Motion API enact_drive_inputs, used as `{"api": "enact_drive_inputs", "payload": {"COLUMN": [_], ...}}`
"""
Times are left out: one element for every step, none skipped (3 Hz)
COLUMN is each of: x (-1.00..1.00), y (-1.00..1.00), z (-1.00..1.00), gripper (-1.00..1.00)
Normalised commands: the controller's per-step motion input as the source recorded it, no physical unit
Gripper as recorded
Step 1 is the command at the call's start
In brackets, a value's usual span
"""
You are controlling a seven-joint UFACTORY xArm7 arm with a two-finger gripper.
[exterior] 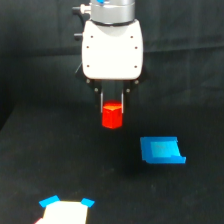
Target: Pick up the red object from the table
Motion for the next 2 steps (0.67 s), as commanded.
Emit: {"api": "enact_drive_inputs", "payload": {"x": [0.95,0.81], "y": [-0.32,-0.48], "z": [0.40,0.30], "gripper": [-1.00,-1.00]}}
